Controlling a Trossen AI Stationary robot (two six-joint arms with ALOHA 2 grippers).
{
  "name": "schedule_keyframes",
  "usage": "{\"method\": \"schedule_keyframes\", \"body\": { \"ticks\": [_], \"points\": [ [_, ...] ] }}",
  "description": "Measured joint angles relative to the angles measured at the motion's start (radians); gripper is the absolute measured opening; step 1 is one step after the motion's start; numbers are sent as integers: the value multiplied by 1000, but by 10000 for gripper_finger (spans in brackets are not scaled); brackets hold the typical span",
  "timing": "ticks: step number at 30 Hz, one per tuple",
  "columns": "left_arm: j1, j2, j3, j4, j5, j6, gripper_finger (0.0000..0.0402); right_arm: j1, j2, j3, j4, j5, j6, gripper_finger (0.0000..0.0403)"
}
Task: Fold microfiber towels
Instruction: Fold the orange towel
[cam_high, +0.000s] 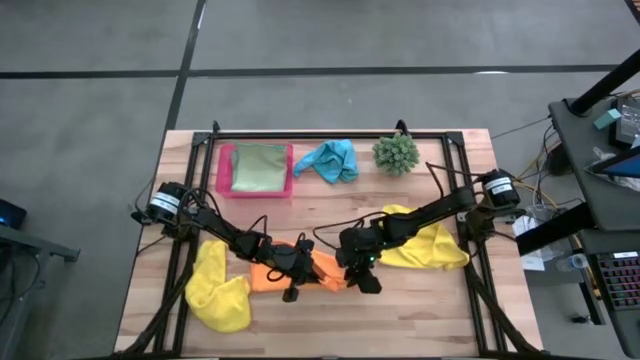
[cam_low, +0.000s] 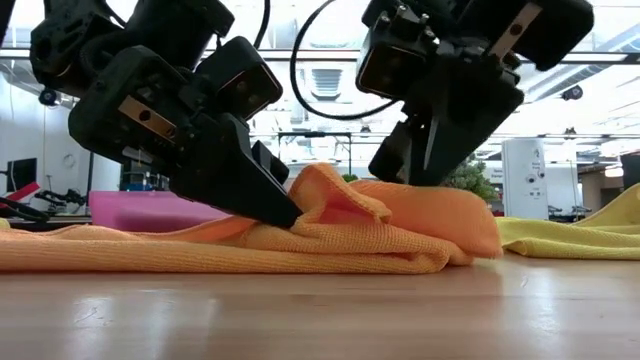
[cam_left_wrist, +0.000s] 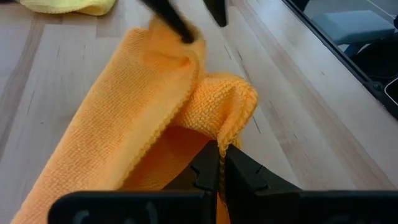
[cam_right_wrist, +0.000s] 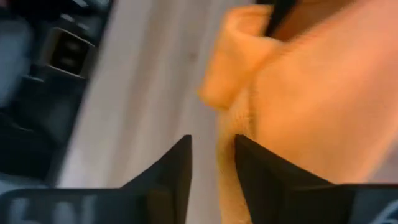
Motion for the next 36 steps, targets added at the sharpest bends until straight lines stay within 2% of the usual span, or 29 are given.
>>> {"method": "schedule_keyframes", "body": {
  "ticks": [4,6,12,15,19,26,29,31,36],
  "points": [
    [0,0,0,0,0,0,0,-21,0,47,-103,93,-85,155],
    [0,0,0,0,0,0,0,-39,0,64,-118,102,-116,173],
    [0,0,0,0,0,0,0,-92,5,68,-71,98,-178,209],
    [0,0,0,0,0,0,0,-96,20,34,22,18,-187,216],
    [0,0,0,0,0,0,0,-88,68,20,122,-188,-148,214],
    [0,0,0,0,-1,0,0,-47,154,30,150,-295,-90,210],
    [0,0,0,0,-1,0,0,-40,151,31,154,-299,-74,208],
    [0,0,0,-1,-1,0,0,-37,143,31,150,-252,-75,201],
    [0,0,0,0,-1,0,0,-35,106,31,131,-128,-138,136]
  ]
}}
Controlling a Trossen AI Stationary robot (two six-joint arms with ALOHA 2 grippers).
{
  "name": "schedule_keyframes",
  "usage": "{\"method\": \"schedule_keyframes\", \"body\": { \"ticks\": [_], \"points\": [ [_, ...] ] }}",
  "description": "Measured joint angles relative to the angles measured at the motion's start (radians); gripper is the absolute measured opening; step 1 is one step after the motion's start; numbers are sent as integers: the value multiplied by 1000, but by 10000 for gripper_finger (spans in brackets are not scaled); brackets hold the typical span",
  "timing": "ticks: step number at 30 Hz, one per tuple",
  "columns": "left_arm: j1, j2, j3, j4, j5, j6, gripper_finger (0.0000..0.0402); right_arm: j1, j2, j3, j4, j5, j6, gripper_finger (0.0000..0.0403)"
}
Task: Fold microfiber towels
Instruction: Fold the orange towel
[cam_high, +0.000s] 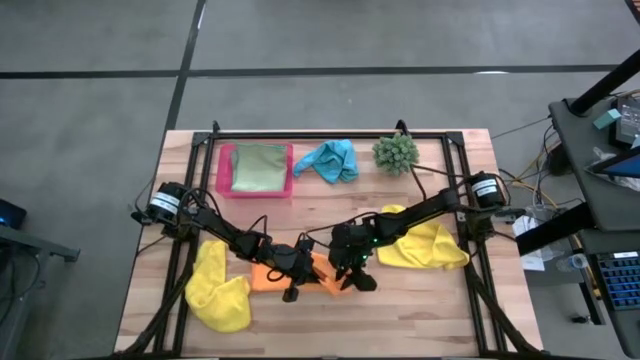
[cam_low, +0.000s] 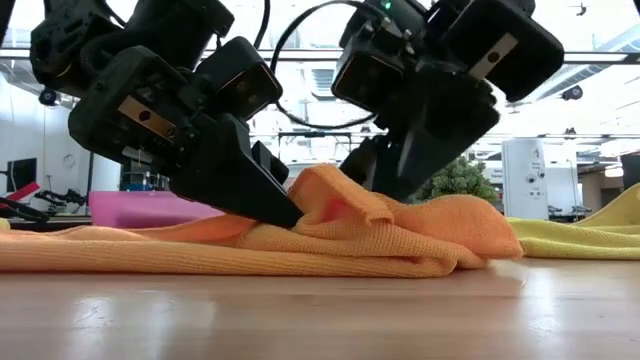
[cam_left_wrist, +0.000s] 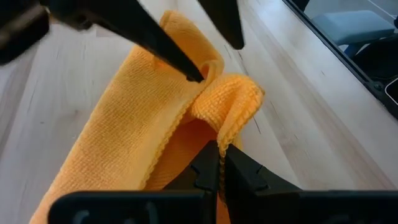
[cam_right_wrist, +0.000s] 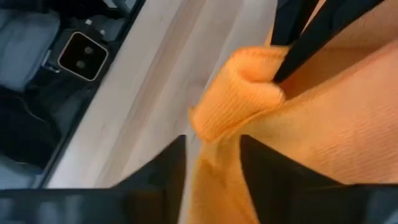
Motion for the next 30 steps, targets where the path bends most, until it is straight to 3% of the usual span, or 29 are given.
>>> {"method": "schedule_keyframes", "body": {
  "ticks": [5,11,23,27,30],
  "points": [
    [0,0,0,-7,0,0,0,0,-12,0,-9,11,-43,29],
    [0,0,0,-9,0,0,0,2,-21,5,-58,41,-67,9],
    [10,0,1,-7,-57,0,0,3,-108,169,-545,654,-242,8],
    [12,0,1,-7,-58,-1,0,2,-100,175,-548,876,-218,8],
    [12,0,1,-8,-58,-2,0,1,-99,160,-507,888,-178,8]
  ]
}}
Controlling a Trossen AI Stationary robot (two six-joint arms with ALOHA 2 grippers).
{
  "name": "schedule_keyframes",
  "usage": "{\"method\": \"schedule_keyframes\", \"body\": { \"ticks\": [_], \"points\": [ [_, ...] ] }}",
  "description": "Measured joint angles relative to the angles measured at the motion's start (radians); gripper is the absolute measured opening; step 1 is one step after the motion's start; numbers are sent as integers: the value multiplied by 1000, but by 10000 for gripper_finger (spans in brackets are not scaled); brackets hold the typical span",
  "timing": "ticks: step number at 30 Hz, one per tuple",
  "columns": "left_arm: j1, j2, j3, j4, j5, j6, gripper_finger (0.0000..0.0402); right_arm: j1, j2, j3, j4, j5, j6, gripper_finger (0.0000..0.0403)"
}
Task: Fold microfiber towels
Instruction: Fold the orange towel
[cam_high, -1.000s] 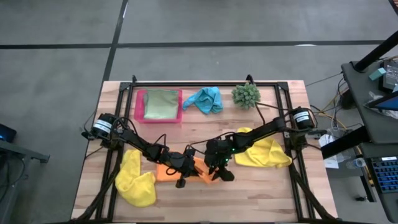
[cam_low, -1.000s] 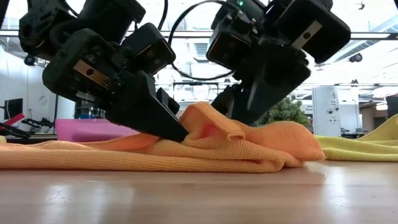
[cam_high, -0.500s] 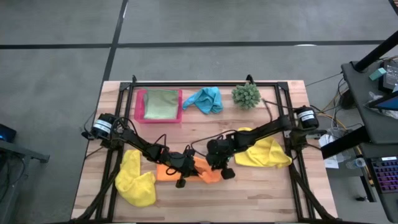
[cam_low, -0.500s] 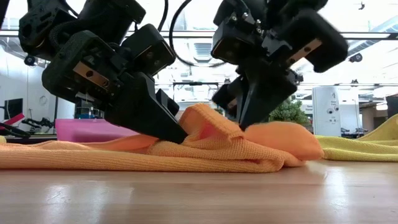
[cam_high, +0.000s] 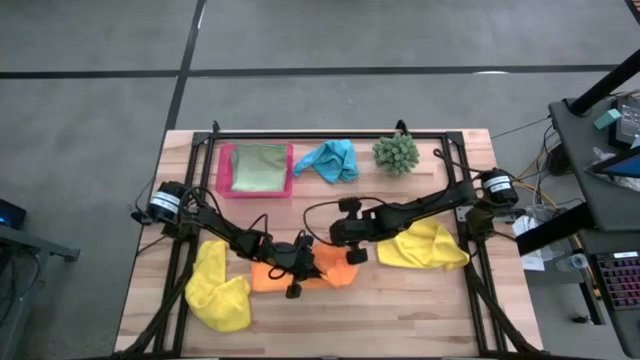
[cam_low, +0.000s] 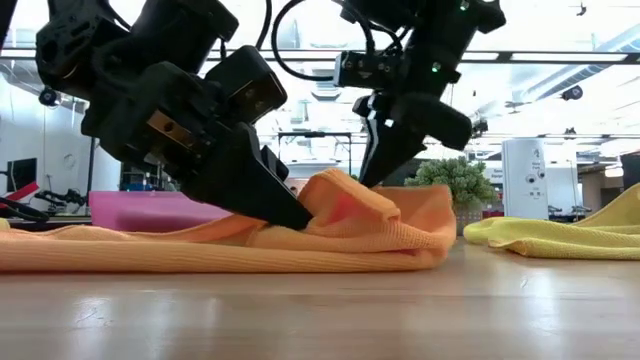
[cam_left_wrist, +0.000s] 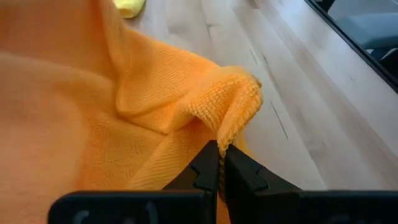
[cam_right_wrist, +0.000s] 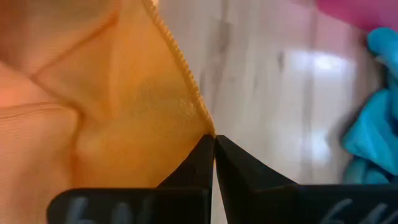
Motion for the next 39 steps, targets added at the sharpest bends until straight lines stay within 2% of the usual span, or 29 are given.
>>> {"method": "schedule_keyframes", "body": {
  "ticks": [3,7,10,13,14,19,22,25,30,32,36,39],
  "points": [
    [1,0,0,-23,0,-12,0,9,0,-14,12,-81,26,8],
    [6,0,0,-95,-5,-71,0,11,0,-36,74,-295,110,14],
    [8,-1,0,-123,-5,-107,0,12,0,-57,120,-449,163,41],
    [8,-2,1,-125,-6,-112,0,12,0,-73,203,-624,196,84],
    [8,-2,1,-126,-6,-112,0,13,0,-76,212,-652,209,100],
    [8,-2,1,-129,-6,-112,0,2,-14,-74,153,-666,208,180],
    [8,-2,1,-129,-6,-111,0,-21,-41,-71,125,-620,177,217],
    [8,-2,1,-127,-6,-111,0,-56,-57,-85,116,-566,155,245],
    [8,-2,0,-126,-6,-104,0,-131,-55,-160,183,-564,160,274],
    [8,-2,0,-125,-6,-104,0,-151,-42,-207,250,-618,179,280],
    [8,-2,0,-124,-6,-104,0,-161,-12,-291,482,-871,254,283],
    [8,-2,0,-122,-6,-103,0,-147,1,-325,608,-903,301,277]
  ]
}}
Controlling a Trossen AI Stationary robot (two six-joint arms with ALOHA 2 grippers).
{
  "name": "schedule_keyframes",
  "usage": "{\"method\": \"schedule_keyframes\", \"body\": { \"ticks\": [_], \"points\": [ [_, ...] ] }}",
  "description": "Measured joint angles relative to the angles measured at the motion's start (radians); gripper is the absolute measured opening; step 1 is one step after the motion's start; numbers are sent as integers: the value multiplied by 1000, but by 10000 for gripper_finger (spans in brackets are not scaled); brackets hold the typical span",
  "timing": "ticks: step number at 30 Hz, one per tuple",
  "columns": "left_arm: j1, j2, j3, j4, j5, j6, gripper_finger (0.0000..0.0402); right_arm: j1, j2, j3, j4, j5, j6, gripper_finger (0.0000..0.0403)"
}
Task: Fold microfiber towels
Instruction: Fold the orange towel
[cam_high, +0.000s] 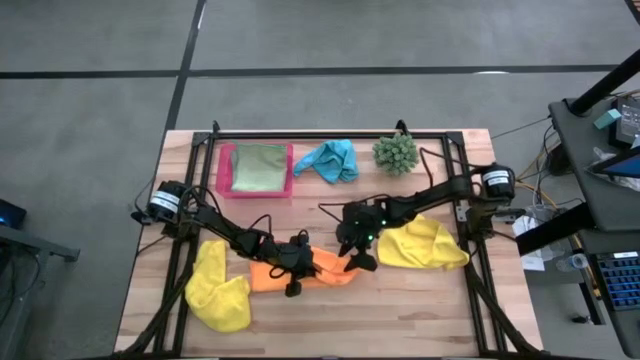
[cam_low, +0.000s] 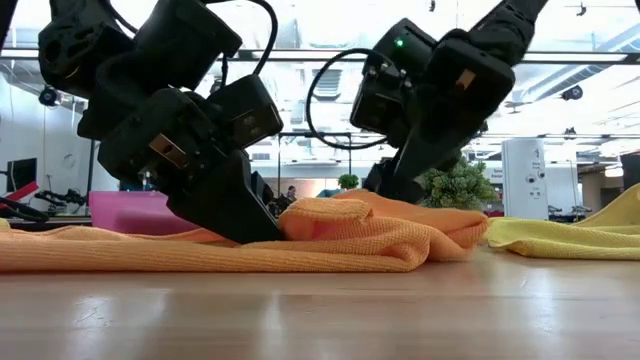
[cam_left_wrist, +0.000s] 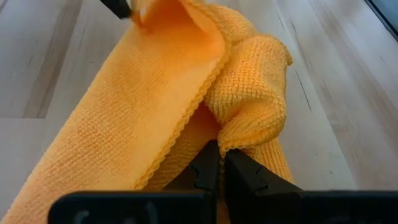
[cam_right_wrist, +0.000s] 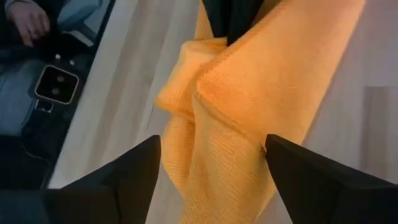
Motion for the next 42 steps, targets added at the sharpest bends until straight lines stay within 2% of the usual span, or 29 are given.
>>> {"method": "schedule_keyframes", "body": {
  "ticks": [3,6,12,15,17,24,28,30,35,38,42],
  "points": [
    [0,0,0,1,0,0,0,29,4,-18,55,3,-6,260],
    [0,0,0,1,0,0,0,50,-1,-18,70,-1,-6,226],
    [0,0,0,1,0,1,0,80,-1,-5,52,68,-13,112],
    [0,-8,0,-2,0,6,0,83,-7,16,-34,86,-53,40],
    [0,-24,0,-5,0,16,0,77,-21,39,-114,157,-87,19],
    [2,-97,-2,-45,-21,34,0,53,-57,143,-458,528,-167,9],
    [8,-127,1,-42,-22,39,0,47,-60,182,-519,741,-175,9],
    [12,-137,3,-38,-28,55,0,42,-60,181,-520,812,-172,9],
    [26,-145,7,-46,-141,79,0,20,-60,173,-523,781,-128,18],
    [40,-144,13,-49,-224,79,0,10,-60,172,-525,753,-99,45],
    [64,-143,14,-54,-240,87,0,-1,-61,173,-549,761,-133,94]
  ]
}}
